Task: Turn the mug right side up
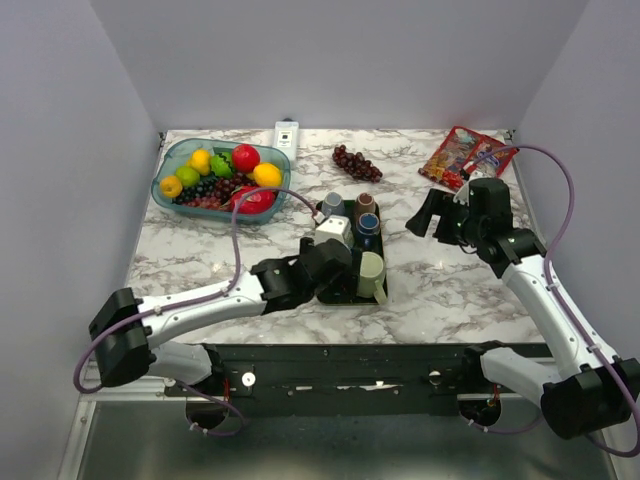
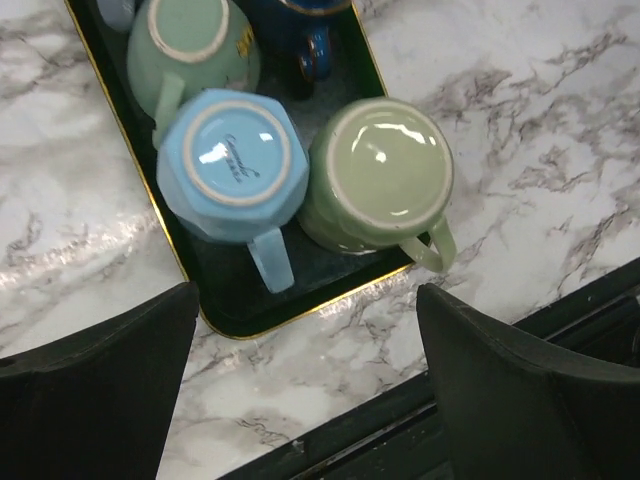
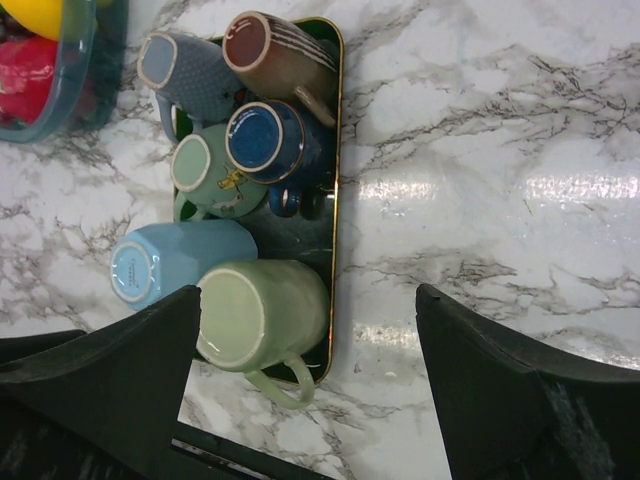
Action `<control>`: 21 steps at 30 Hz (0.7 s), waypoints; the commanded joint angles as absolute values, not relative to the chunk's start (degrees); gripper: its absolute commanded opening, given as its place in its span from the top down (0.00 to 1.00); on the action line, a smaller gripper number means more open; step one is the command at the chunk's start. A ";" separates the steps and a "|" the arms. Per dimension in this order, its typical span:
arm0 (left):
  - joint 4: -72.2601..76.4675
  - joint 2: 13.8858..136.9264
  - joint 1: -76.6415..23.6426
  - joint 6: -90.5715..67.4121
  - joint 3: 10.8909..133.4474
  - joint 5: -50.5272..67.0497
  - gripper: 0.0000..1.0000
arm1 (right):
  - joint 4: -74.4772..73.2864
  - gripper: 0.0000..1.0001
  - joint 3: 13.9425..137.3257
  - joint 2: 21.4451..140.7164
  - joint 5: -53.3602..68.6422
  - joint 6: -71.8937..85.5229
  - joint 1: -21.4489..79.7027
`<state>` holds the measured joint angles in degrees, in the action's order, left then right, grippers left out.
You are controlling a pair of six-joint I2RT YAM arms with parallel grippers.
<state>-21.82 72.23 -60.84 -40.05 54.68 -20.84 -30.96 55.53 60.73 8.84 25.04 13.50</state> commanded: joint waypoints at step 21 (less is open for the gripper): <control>-30.41 90.27 -64.52 -60.03 63.28 -34.63 0.32 | -37.70 0.07 51.86 55.99 5.98 26.19 13.71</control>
<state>-28.97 89.97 -65.73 -57.14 61.89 -31.62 -35.90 51.66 56.55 7.35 25.56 13.52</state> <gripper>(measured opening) 0.697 0.934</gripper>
